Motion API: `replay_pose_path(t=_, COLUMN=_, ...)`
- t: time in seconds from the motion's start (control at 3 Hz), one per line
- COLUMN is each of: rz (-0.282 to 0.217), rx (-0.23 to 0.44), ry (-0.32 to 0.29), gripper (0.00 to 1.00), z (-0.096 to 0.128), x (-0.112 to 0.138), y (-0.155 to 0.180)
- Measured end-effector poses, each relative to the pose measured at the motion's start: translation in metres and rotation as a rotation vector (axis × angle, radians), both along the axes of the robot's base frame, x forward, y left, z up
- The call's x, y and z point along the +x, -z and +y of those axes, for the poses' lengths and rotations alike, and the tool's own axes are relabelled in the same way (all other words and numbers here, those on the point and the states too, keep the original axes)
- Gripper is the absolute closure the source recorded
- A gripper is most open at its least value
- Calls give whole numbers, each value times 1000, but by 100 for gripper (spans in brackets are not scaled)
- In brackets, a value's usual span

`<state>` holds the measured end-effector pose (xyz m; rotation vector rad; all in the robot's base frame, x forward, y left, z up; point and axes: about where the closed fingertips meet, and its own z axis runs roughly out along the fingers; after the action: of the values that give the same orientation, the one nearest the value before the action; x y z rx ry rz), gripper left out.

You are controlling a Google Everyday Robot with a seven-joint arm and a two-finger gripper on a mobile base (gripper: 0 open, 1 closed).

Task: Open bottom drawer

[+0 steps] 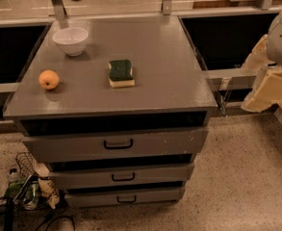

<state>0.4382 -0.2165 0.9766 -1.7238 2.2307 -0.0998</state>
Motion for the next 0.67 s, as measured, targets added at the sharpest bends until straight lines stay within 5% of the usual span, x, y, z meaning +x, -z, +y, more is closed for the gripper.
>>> replay_pose_path(t=0.67, rz=0, rx=0, ry=0, gripper=96, z=0, x=0, y=0)
